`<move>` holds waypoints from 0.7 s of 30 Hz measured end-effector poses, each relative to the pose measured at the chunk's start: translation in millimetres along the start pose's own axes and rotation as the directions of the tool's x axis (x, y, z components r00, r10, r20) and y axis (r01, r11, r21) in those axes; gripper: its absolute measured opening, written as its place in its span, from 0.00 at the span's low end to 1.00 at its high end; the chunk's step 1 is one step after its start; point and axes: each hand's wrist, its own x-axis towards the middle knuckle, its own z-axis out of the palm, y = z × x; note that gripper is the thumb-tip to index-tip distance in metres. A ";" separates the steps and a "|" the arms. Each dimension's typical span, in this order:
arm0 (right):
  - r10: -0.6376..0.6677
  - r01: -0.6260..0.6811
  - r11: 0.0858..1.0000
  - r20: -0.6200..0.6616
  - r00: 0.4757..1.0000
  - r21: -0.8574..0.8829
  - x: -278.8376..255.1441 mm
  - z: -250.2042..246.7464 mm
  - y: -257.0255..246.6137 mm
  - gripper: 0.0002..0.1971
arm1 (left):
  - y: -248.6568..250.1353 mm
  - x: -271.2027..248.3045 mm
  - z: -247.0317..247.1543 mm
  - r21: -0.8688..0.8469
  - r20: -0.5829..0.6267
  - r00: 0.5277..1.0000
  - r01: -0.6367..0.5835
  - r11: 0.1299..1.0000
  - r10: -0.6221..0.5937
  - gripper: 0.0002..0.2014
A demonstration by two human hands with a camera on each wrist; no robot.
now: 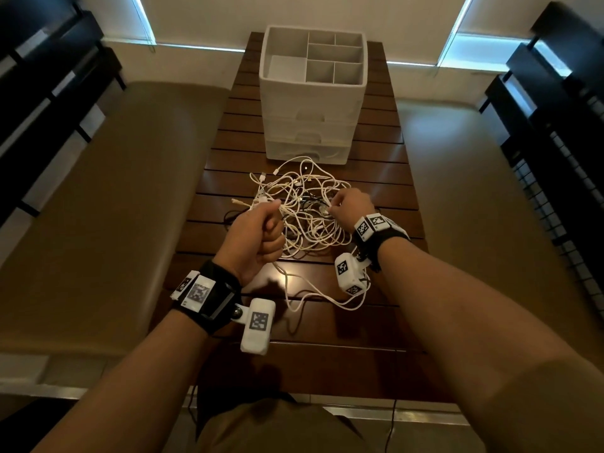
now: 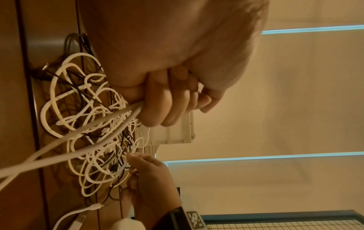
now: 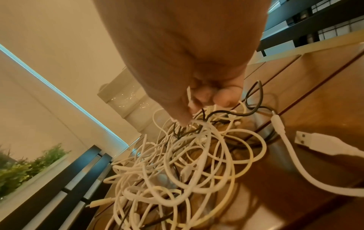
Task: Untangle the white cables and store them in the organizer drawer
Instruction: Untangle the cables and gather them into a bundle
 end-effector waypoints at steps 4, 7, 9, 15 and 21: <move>-0.010 -0.004 0.994 -0.129 0.992 -0.107 -2.7 -1.9 -9.8 0.07 | -5.6 1.4 7.0 0.041 -0.089 0.994 -0.057 0.997 0.061 0.23; -0.137 0.065 0.956 -0.242 0.961 -0.285 -4.0 -8.7 -18.1 0.07 | -8.3 2.3 5.4 0.027 -0.109 0.991 -0.068 0.997 0.071 0.23; -0.190 0.083 0.942 -0.311 0.931 -0.326 -5.3 -19.2 -25.1 0.07 | -9.1 2.6 4.7 0.019 -0.113 0.991 -0.071 0.997 0.073 0.23; -0.184 0.306 0.927 -0.447 0.875 0.217 -10.3 -57.9 -56.3 0.08 | -10.2 5.6 9.0 0.009 -0.177 0.979 -0.099 0.995 0.099 0.22; -0.278 0.402 0.818 -0.328 0.903 0.412 -32.7 -67.8 -59.0 0.07 | -9.7 9.6 19.5 0.053 -0.151 0.971 -0.178 0.983 0.184 0.22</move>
